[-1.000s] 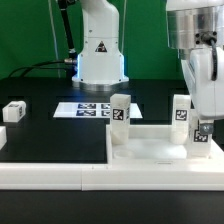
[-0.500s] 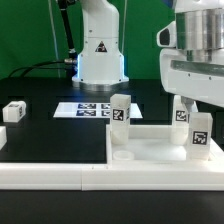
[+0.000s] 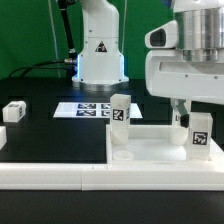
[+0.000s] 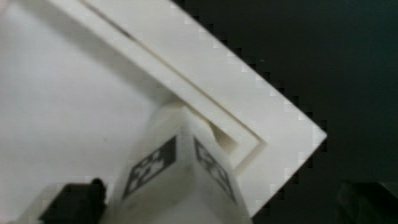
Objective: Assemble square table
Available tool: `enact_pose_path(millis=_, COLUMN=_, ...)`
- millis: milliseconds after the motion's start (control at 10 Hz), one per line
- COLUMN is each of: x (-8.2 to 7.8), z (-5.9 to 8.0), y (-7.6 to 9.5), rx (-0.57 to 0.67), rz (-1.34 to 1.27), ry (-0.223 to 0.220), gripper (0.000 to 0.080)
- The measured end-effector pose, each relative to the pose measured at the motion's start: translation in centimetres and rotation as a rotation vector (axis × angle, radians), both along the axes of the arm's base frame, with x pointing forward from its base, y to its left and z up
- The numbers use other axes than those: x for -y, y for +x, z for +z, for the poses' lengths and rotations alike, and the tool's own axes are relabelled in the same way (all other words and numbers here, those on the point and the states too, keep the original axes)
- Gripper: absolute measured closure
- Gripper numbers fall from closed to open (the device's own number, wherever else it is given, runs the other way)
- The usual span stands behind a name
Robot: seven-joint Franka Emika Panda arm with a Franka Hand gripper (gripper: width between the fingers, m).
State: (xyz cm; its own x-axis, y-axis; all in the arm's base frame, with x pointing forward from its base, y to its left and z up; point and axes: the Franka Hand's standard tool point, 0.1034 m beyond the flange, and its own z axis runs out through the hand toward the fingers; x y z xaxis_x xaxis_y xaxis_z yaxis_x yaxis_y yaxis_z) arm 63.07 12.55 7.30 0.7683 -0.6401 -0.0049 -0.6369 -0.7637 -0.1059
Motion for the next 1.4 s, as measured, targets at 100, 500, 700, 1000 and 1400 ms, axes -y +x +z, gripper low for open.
enact_pose_path(millis=100, x=-0.3, z=-0.1, y=-0.1, rx=0.012, rz=0.129, ry=-0.02, gripper=0.015)
enact_pose_path(millis=500, x=-0.2, z=-0.5, y=0.0, rx=0.041, rz=0.199, ry=-0.029, gripper=0.0259)
enact_pose_path(millis=700, x=0.5, z=-0.6, y=-0.1, rx=0.025, rz=0.072, ry=-0.026, gripper=0.0395)
enact_pose_path(millis=1000, x=0.6, z=-0.6, y=-0.2, rx=0.012, rz=-0.1, ry=-0.014, gripper=0.0505)
enact_pose_path(millis=1400, x=0.8, z=-0.6, y=-0.3, rx=-0.07, rz=-0.772, ry=0.096, gripper=0.0505)
